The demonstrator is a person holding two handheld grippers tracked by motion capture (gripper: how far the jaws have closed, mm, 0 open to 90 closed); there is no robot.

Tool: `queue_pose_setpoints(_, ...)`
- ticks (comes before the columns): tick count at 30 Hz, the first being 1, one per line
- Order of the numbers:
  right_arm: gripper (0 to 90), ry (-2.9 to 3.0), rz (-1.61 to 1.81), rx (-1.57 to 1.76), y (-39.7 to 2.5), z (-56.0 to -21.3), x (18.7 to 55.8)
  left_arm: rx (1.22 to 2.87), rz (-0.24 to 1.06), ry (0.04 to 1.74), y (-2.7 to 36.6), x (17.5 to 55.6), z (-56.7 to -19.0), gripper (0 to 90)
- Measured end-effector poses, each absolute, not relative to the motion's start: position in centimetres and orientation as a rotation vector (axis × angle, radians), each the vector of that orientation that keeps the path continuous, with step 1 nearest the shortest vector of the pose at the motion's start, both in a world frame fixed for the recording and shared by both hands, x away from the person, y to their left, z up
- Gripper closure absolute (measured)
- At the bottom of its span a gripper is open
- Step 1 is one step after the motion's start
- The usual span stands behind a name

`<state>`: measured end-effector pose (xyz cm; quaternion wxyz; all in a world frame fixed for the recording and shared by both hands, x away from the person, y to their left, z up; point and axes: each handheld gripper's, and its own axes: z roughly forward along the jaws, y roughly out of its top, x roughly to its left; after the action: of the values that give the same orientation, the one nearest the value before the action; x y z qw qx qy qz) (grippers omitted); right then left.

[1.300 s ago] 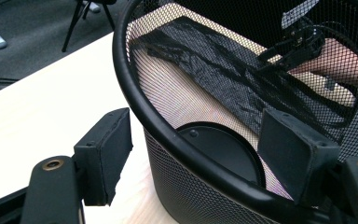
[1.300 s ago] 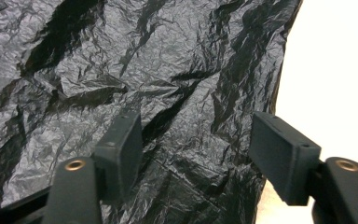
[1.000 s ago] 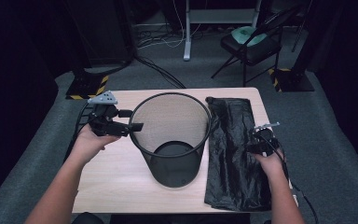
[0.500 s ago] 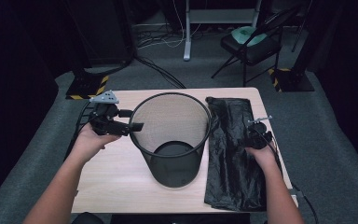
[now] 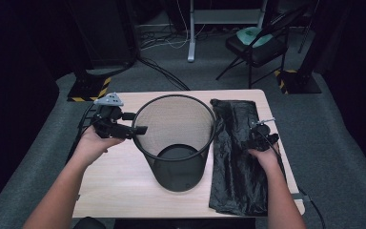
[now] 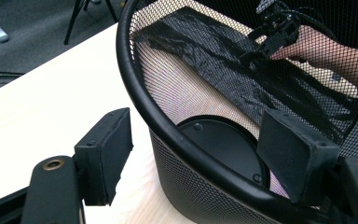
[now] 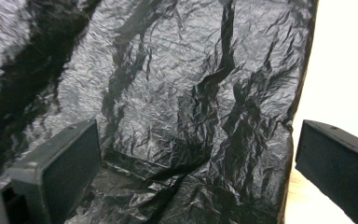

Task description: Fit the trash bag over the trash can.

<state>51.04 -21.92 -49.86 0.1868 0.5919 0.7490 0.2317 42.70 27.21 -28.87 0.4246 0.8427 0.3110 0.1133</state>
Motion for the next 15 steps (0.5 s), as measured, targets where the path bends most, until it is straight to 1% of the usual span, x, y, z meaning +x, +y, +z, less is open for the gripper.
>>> queue_pose_setpoints(15,0.0,2.128,0.651,1.673,-21.9,-51.1,52.0,2.125,0.278,0.786,26.7,43.2,-29.0,25.9)
